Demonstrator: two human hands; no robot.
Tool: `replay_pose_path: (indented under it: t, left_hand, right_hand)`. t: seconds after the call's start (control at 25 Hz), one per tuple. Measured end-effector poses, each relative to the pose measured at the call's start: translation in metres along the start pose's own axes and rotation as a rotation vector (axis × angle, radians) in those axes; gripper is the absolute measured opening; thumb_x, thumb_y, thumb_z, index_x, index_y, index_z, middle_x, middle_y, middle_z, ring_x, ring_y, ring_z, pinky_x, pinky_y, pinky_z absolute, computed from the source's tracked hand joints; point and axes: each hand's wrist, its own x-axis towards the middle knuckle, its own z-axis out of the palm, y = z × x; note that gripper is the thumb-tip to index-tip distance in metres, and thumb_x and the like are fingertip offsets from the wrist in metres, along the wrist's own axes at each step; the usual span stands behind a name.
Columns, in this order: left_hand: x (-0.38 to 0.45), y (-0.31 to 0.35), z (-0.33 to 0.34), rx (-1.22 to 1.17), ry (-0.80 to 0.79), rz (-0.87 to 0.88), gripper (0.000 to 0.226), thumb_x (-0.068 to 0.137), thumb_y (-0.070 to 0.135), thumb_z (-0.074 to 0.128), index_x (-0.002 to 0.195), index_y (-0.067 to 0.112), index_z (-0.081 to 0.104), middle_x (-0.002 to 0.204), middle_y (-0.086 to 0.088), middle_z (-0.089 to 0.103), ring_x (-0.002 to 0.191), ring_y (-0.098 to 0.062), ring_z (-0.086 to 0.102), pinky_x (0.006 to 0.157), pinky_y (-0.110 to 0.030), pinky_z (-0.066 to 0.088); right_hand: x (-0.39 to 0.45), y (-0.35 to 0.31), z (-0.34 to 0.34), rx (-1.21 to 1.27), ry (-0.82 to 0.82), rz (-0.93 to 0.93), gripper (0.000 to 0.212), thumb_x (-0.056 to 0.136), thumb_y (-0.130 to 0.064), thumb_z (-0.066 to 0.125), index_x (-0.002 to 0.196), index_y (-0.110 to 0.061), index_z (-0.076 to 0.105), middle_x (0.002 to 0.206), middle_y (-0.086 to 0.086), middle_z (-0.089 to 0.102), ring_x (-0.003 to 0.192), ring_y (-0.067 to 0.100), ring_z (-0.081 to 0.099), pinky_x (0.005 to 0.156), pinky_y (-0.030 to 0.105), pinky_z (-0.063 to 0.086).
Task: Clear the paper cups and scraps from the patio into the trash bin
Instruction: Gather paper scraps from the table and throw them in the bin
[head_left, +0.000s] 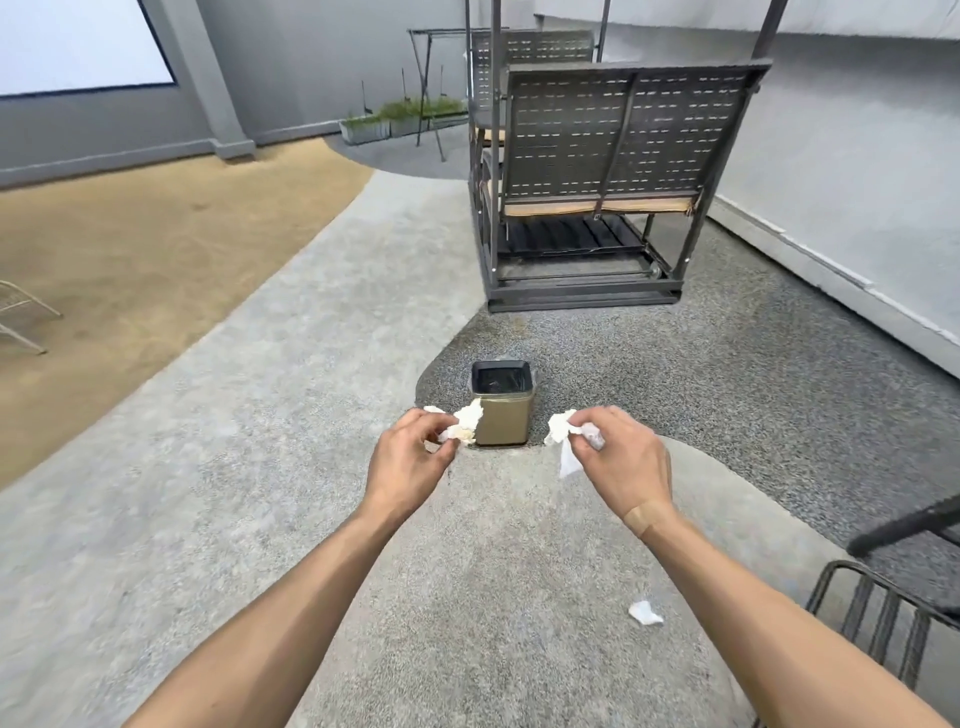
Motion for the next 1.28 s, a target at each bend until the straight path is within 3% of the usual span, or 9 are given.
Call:
replay_pose_path:
  t: [0.32, 0.64, 1.08, 1.16, 1.28]
  left_hand:
    - [0.117, -0.047, 0.040, 0.077, 0.006, -0.033, 0.019, 0.085, 0.027, 0.072, 0.104, 0.029, 0.070, 0.092, 0.014, 0.063, 0.080, -0.005, 0.061, 0.072, -0.036, 0.055]
    - [0.298, -0.099, 0.081, 0.060, -0.071, -0.060, 0.017, 0.086, 0.026, 0.070, 0.103, 0.028, 0.070, 0.091, 0.012, 0.063, 0.081, -0.005, 0.060, 0.074, -0.034, 0.055]
    - [0.489, -0.148, 0.158, 0.091, -0.196, -0.075, 0.038, 0.087, 0.023, 0.068, 0.119, 0.041, 0.059, 0.089, 0.011, 0.059, 0.077, -0.005, 0.060, 0.065, -0.031, 0.058]
    - [0.526, -0.156, 0.179, 0.100, -0.221, -0.082, 0.040, 0.088, 0.021, 0.066, 0.123, 0.039, 0.059, 0.090, 0.009, 0.055, 0.073, -0.004, 0.058, 0.062, -0.029, 0.055]
    - [0.581, -0.166, 0.211, 0.100, -0.224, -0.117, 0.031, 0.090, 0.023, 0.065, 0.118, 0.034, 0.063, 0.088, 0.012, 0.049, 0.067, 0.001, 0.050, 0.057, -0.015, 0.039]
  right_hand:
    - [0.120, 0.022, 0.071, -0.043, -0.016, -0.032, 0.011, 0.086, -0.031, 0.061, 0.095, -0.037, 0.063, 0.091, -0.016, 0.063, 0.071, 0.010, 0.055, 0.059, 0.026, 0.036]
    - [0.290, 0.029, 0.139, -0.053, 0.020, 0.043, 0.009, 0.087, -0.034, 0.064, 0.095, -0.036, 0.065, 0.093, -0.012, 0.065, 0.070, 0.008, 0.049, 0.063, 0.026, 0.038]
    - [0.472, 0.075, 0.219, -0.084, -0.023, 0.078, 0.009, 0.087, -0.040, 0.063, 0.095, -0.038, 0.064, 0.086, -0.014, 0.063, 0.061, 0.007, 0.046, 0.052, 0.021, 0.027]
    - [0.513, 0.092, 0.237, -0.076, -0.041, 0.064, 0.009, 0.088, -0.040, 0.062, 0.096, -0.037, 0.064, 0.089, -0.013, 0.064, 0.063, 0.008, 0.047, 0.054, 0.024, 0.030]
    - [0.578, 0.114, 0.266, -0.060, -0.101, 0.056, 0.010, 0.088, -0.039, 0.062, 0.098, -0.038, 0.064, 0.094, -0.015, 0.065, 0.063, 0.006, 0.052, 0.054, 0.023, 0.035]
